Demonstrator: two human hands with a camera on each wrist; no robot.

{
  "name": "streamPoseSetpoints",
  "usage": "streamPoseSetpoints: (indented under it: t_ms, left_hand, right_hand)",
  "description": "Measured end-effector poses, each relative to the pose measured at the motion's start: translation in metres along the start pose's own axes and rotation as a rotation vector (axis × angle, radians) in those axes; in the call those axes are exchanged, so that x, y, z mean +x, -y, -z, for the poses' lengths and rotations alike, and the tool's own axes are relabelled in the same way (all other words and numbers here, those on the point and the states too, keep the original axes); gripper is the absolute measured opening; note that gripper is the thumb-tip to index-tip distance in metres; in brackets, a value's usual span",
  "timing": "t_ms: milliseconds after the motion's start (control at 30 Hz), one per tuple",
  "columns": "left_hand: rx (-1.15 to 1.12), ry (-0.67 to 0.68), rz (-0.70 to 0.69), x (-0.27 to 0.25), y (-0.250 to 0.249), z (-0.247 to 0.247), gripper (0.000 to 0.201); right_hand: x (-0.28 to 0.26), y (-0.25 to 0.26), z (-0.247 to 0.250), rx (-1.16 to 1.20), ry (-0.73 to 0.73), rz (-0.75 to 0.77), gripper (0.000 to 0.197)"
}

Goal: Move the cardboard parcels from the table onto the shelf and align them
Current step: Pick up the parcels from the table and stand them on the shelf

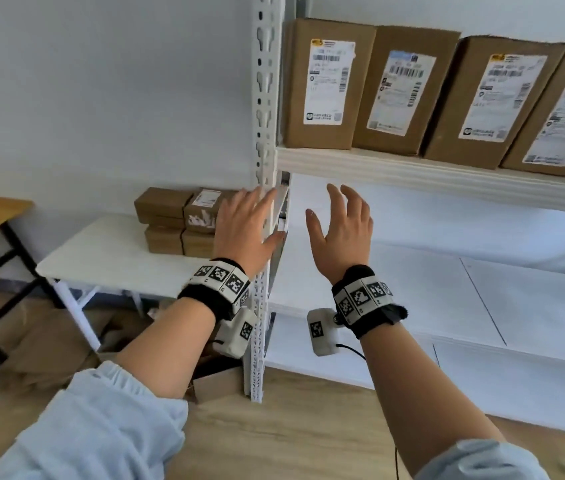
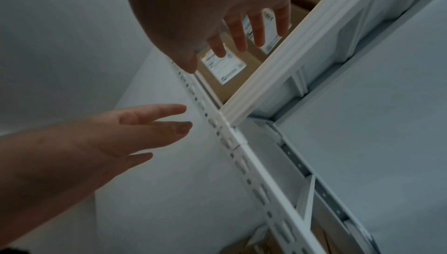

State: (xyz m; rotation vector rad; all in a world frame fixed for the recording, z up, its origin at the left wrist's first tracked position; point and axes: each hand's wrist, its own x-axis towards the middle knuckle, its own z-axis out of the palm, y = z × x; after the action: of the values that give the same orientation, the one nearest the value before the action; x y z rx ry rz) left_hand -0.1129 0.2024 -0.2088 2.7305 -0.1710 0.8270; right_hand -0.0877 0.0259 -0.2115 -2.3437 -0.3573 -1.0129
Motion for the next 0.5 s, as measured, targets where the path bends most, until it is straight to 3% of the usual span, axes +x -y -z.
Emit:
streamPoseSetpoints:
  t_ms: [200,500]
  left_hand:
    - [0.066,0.074,0.186,-0.022,0.085,-0.011,0.081]
    - [0.169,0.167,0.346,-0.016,0.188,-0.059,0.081]
  right_hand:
    - [-0.013,0.054,-0.065,0.016,0.142,0.145,0.058]
    - [-0.013,0.084,-0.192,0.160,0.346,0.254,0.055]
